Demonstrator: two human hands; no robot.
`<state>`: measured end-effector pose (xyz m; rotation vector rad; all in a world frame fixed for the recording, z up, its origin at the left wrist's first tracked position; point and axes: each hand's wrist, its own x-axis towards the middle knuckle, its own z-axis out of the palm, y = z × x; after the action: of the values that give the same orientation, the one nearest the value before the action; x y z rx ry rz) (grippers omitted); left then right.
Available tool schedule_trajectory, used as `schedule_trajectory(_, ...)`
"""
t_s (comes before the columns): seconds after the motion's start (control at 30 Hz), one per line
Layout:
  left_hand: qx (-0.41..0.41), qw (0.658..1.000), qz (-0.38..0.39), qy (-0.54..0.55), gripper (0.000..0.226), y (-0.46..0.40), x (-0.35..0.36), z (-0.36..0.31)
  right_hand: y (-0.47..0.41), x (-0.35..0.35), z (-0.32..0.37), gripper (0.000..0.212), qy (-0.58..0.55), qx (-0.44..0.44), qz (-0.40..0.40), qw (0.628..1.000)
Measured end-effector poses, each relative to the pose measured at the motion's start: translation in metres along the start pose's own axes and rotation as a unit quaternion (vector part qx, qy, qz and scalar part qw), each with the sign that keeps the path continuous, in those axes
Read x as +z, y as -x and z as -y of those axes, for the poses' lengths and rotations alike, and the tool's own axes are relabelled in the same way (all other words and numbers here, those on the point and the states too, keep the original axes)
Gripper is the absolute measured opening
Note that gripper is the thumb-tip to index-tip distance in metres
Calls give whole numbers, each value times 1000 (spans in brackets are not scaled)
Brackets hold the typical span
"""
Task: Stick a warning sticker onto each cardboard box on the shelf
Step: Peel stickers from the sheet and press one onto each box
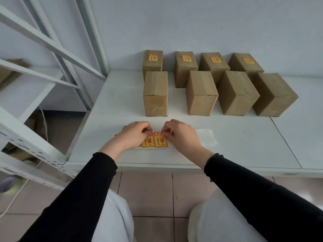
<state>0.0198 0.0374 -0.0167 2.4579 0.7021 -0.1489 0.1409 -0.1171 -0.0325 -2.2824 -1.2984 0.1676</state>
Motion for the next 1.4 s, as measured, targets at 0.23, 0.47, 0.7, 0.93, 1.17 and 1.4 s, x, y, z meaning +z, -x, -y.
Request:
schedule_trajectory(0.23,5,999,-35,2,6,2,1,2,-7,-13,-5,12,-80,14,-74,994)
schedule_trajectory(0.47,71,984,-140,86,8,15,-5,-11,-10,-35,-7,13,-115,0,-134,984)
schedule_trajectory(0.7,78,954,-154,247,12,31,-5,-31,-11,-43,2,12,-109,-31,-184,976)
schedule_trajectory(0.93,57,946,-163,273,7,29,-9,-37,-15,-46,3,11,-136,-39,-182,973)
schedule_trajectory(1.17,41,923,-191,331,13,3,-58,-57,-77,-75,16,9,-131,-37,-196,971)
schedule_trajectory(1.4,-24,949,-187,253,13,-69,-99,-54,-158,-89,23,12,-84,10,-147,986)
